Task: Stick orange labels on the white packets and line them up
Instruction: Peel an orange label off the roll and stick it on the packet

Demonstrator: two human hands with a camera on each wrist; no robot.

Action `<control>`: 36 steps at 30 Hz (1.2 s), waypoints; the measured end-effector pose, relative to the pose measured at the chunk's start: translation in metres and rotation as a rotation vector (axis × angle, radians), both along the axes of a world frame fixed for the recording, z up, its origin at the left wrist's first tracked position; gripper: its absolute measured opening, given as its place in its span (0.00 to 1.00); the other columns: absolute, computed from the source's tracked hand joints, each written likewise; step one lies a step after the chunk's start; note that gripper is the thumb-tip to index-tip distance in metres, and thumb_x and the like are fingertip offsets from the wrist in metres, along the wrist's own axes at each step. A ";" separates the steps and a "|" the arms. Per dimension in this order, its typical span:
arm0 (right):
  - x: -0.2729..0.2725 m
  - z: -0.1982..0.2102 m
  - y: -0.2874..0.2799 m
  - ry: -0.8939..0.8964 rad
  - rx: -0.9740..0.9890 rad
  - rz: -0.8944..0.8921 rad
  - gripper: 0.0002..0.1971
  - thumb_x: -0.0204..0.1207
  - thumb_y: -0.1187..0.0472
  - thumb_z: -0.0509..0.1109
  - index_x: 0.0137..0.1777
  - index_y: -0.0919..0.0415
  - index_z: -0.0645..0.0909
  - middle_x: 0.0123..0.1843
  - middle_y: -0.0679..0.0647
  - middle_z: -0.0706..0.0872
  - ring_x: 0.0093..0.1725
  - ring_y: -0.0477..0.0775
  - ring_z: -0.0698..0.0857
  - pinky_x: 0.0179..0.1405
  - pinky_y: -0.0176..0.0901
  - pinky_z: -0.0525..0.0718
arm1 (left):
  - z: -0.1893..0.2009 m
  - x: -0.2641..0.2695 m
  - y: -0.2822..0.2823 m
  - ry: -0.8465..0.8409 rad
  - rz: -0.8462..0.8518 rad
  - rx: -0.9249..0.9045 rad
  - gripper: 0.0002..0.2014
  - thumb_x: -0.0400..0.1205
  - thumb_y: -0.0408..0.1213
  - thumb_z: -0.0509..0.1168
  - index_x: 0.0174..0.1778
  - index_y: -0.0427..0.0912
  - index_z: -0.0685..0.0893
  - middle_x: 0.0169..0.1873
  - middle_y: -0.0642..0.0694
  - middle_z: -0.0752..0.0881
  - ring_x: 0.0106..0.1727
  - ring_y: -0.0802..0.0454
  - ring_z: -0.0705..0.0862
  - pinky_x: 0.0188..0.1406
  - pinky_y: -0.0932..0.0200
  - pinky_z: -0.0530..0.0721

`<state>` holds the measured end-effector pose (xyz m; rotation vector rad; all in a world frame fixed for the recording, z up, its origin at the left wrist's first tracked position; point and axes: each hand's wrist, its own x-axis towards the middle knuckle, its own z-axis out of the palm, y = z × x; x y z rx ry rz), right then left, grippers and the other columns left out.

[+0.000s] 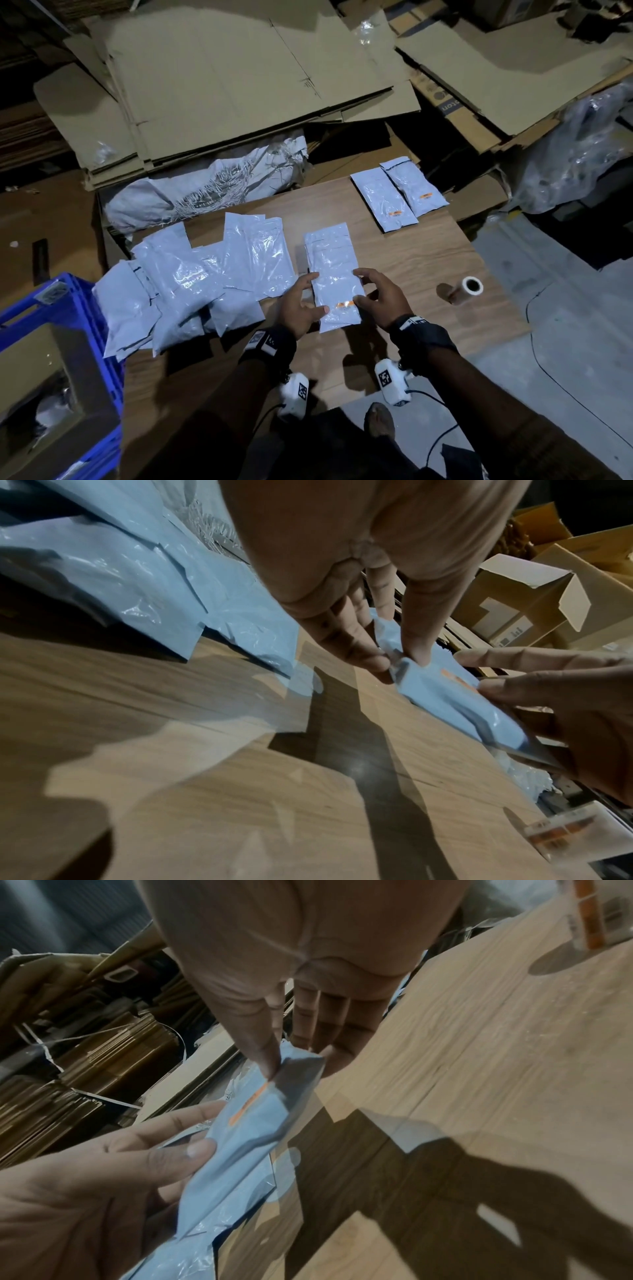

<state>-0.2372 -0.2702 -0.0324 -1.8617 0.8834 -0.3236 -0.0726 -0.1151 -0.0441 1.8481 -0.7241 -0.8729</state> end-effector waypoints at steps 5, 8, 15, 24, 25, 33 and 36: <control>0.009 -0.001 -0.005 -0.042 -0.016 -0.041 0.26 0.73 0.72 0.75 0.72 0.55 0.83 0.66 0.51 0.84 0.60 0.53 0.87 0.52 0.32 0.84 | 0.003 0.009 -0.014 0.011 -0.020 -0.001 0.37 0.75 0.26 0.79 0.79 0.53 0.75 0.75 0.53 0.79 0.52 0.50 0.90 0.42 0.74 0.83; 0.014 -0.002 -0.026 -0.039 -0.028 -0.064 0.26 0.74 0.73 0.75 0.71 0.56 0.84 0.66 0.51 0.83 0.62 0.51 0.86 0.52 0.28 0.85 | 0.007 0.016 -0.037 -0.008 -0.037 -0.004 0.37 0.76 0.27 0.79 0.80 0.52 0.74 0.75 0.55 0.77 0.48 0.54 0.87 0.39 0.77 0.82; 0.044 -0.016 -0.101 0.034 -0.051 -0.135 0.17 0.77 0.69 0.76 0.63 0.54 0.86 0.58 0.52 0.77 0.55 0.55 0.87 0.47 0.61 0.93 | 0.003 0.037 -0.116 -0.031 0.003 0.055 0.38 0.76 0.30 0.79 0.80 0.53 0.74 0.74 0.53 0.77 0.46 0.60 0.84 0.38 0.78 0.81; 0.077 -0.055 -0.169 0.080 0.007 -0.208 0.14 0.75 0.69 0.74 0.59 0.59 0.87 0.59 0.59 0.84 0.58 0.57 0.86 0.62 0.46 0.83 | -0.027 0.069 -0.205 -0.073 0.048 0.181 0.38 0.75 0.31 0.80 0.81 0.52 0.73 0.76 0.47 0.78 0.56 0.45 0.87 0.58 0.54 0.85; 0.079 -0.059 -0.173 0.074 0.029 -0.216 0.14 0.75 0.68 0.75 0.60 0.58 0.88 0.60 0.58 0.85 0.59 0.56 0.86 0.64 0.46 0.83 | -0.030 0.072 -0.213 -0.088 0.043 0.197 0.38 0.76 0.32 0.80 0.82 0.52 0.73 0.76 0.47 0.77 0.54 0.45 0.86 0.56 0.55 0.84; 0.093 -0.073 -0.197 0.099 -0.029 -0.149 0.17 0.74 0.70 0.78 0.64 0.68 0.87 0.61 0.62 0.83 0.61 0.57 0.84 0.64 0.44 0.80 | -0.058 0.087 -0.246 -0.160 -0.010 0.244 0.42 0.75 0.28 0.79 0.85 0.44 0.70 0.78 0.41 0.70 0.49 0.47 0.83 0.49 0.66 0.78; 0.095 -0.073 -0.201 0.107 -0.051 -0.136 0.17 0.74 0.72 0.77 0.63 0.70 0.87 0.60 0.64 0.83 0.61 0.62 0.84 0.66 0.51 0.81 | -0.067 0.087 -0.250 -0.192 -0.012 0.233 0.44 0.72 0.26 0.81 0.84 0.41 0.70 0.76 0.39 0.71 0.48 0.47 0.83 0.49 0.69 0.77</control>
